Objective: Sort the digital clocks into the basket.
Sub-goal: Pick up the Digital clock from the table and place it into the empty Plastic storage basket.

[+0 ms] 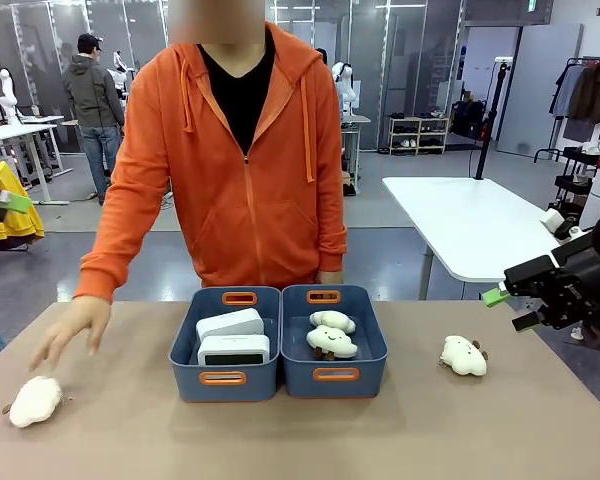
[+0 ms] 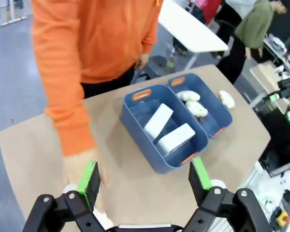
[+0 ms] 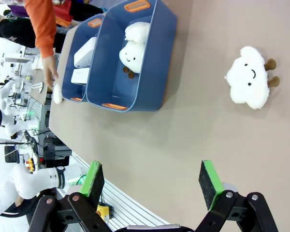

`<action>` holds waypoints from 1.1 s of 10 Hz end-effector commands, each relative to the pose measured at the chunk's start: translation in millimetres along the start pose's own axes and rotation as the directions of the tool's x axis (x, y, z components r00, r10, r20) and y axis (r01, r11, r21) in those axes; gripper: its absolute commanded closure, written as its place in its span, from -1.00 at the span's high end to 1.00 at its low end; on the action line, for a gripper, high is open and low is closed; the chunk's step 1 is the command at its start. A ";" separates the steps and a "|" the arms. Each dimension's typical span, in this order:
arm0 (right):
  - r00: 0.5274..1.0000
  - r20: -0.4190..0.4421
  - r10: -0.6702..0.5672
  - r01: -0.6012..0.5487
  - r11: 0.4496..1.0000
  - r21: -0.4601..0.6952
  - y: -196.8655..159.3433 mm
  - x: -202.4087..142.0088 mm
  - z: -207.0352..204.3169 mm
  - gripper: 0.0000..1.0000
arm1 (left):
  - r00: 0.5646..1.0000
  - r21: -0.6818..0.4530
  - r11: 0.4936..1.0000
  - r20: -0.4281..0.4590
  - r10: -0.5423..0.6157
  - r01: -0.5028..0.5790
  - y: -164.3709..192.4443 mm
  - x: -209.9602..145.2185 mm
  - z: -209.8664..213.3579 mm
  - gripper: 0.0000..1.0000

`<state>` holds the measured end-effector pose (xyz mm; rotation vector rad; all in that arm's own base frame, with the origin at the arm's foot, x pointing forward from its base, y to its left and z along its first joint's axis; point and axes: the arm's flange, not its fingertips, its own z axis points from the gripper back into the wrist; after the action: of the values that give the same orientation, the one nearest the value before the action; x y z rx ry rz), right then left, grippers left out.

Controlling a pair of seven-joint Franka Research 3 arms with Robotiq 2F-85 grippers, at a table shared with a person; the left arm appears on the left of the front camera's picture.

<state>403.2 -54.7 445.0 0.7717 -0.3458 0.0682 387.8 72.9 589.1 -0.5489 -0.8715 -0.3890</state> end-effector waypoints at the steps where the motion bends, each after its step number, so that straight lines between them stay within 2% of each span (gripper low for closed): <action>1: 1.000 -0.004 0.001 -0.001 1.000 -0.014 1.9 0.7 -0.3 1.00 | 0.998 0.046 0.998 0.058 0.032 -0.034 -7.8 -6.9 3.9 0.88; 2: 1.000 -0.004 0.001 -0.001 1.000 -0.014 1.9 0.7 -0.3 1.00 | 0.999 0.085 0.996 0.029 0.038 -0.040 7.4 -6.7 -3.1 0.88; 3: 1.000 -0.004 0.001 -0.001 1.000 -0.014 1.9 0.7 -0.3 1.00 | 1.000 0.024 1.000 0.029 0.011 -0.012 -0.2 -5.3 11.5 0.88; 11: 1.000 -0.004 0.001 -0.001 1.000 -0.014 1.9 0.7 -0.3 1.00 | 1.000 0.024 1.000 0.029 0.011 -0.012 -0.2 -5.3 11.5 0.88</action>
<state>403.2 -54.7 445.1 0.7716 -0.3459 0.0683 378.4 79.2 587.7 -0.5354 -0.9071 -0.3559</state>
